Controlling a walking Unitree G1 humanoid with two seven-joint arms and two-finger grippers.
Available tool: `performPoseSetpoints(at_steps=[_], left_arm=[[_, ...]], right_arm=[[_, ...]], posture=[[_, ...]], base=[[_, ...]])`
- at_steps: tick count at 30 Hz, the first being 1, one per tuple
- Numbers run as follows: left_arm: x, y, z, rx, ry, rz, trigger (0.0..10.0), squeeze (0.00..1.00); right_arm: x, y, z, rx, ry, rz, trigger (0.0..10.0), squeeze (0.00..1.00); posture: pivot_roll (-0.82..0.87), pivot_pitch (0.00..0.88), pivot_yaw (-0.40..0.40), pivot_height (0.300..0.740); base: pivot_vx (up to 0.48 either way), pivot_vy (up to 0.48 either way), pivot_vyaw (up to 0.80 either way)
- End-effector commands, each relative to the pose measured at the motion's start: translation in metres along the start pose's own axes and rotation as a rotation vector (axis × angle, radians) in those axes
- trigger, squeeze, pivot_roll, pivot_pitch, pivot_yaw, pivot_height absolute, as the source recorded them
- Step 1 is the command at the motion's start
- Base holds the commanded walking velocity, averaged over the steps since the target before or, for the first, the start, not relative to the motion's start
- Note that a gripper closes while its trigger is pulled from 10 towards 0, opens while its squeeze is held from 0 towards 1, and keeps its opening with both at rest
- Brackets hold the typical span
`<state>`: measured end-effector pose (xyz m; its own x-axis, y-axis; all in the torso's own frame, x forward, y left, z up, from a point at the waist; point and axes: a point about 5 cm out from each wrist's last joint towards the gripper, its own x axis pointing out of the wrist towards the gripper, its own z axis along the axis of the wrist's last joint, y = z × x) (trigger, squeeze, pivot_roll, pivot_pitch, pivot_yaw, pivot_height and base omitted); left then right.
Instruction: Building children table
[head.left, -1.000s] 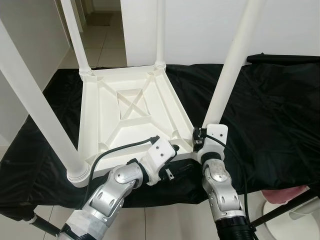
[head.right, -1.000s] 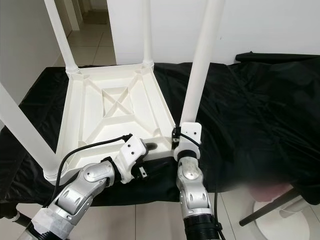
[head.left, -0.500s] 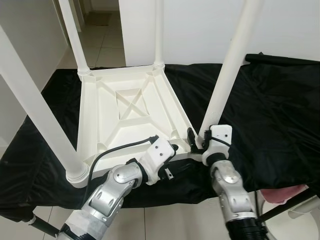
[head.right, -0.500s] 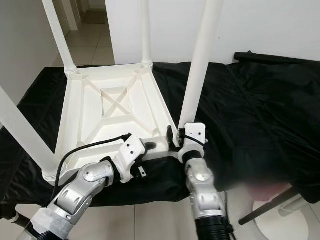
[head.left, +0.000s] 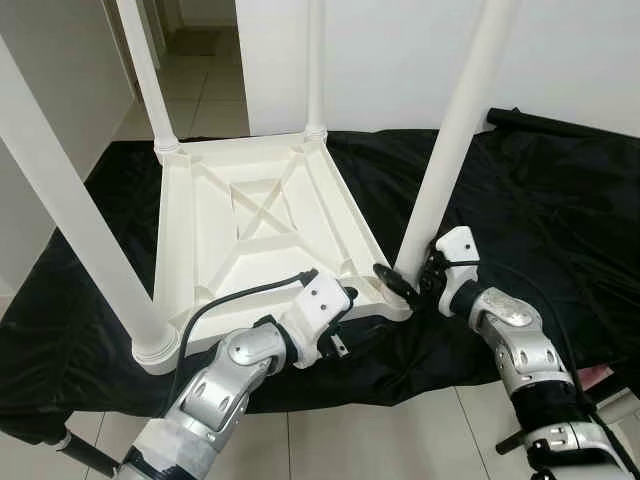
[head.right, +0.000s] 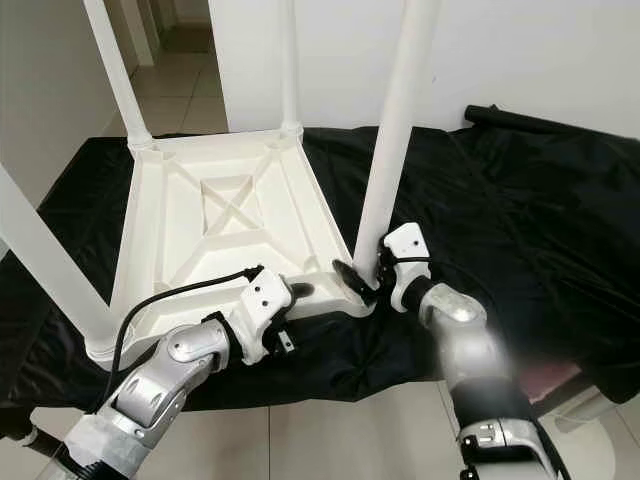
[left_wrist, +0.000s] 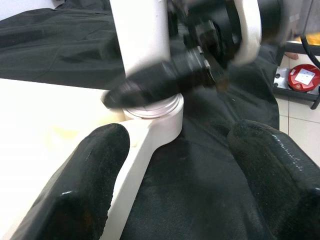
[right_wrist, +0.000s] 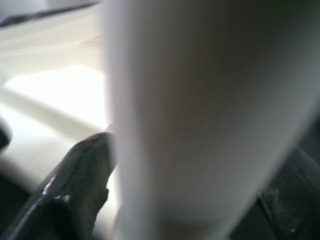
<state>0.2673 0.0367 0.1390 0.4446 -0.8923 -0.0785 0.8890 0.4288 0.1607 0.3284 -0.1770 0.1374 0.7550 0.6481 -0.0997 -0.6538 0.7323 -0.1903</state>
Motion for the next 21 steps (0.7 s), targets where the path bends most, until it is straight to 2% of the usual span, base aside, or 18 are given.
performPoseSetpoints(at_steps=[1,3,4,10,12,13,14,15,21], left_arm=[[-0.001,0.002,0.0,0.013,0.011,0.005,10.0,0.0],[-0.001,0.002,0.0,0.013,0.011,0.005,10.0,0.0],[-0.001,0.002,0.0,0.013,0.012,0.006,10.0,0.0],[-0.003,0.001,-0.001,0.011,0.016,0.009,10.0,0.0],[-0.005,0.001,-0.002,0.009,0.021,0.008,10.0,0.0],[-0.006,0.0,-0.002,0.009,0.023,0.008,10.0,0.0],[-0.006,0.0,-0.002,0.009,0.023,0.008,10.0,0.0],[-0.006,0.0,-0.003,0.006,0.024,0.009,10.0,0.0],[-0.007,-0.001,-0.003,0.003,0.026,0.008,10.0,0.0]], right_arm=[[0.003,0.0,0.002,-0.026,-0.004,0.039,3.3,0.0],[0.003,0.0,0.002,-0.026,-0.004,0.039,3.3,0.0],[0.004,0.0,0.001,-0.031,-0.007,0.043,0.0,0.0],[0.005,-0.001,-0.002,-0.031,0.002,0.072,0.0,0.0],[0.003,-0.002,-0.005,-0.006,0.002,0.065,0.0,0.0],[0.001,-0.002,-0.006,0.004,0.0,0.056,3.1,0.0],[0.001,-0.002,-0.006,0.004,0.0,0.056,3.1,0.0],[0.0,-0.001,-0.007,0.028,-0.005,0.049,10.0,0.0],[-0.002,0.009,-0.008,0.076,-0.051,-0.05,10.0,0.0]], posture=[[-0.02,0.0,0.013,0.74],[-0.02,0.0,0.013,0.74],[-0.01,0.0,0.012,0.74],[-0.01,0.0,0.014,0.74],[0.0,0.0,0.016,0.74],[0.0,0.0,0.016,0.74],[0.0,0.0,0.016,0.74],[-0.01,0.0,0.016,0.74],[-0.01,0.0,0.013,0.74]], base=[[0.0,0.0,0.0],[0.0,0.0,0.0],[0.0,0.0,0.0],[0.0,0.0,0.0],[0.0,0.0,0.0],[0.0,0.0,0.0],[0.0,0.0,0.0],[0.0,0.0,0.0],[0.0,0.0,0.0]])
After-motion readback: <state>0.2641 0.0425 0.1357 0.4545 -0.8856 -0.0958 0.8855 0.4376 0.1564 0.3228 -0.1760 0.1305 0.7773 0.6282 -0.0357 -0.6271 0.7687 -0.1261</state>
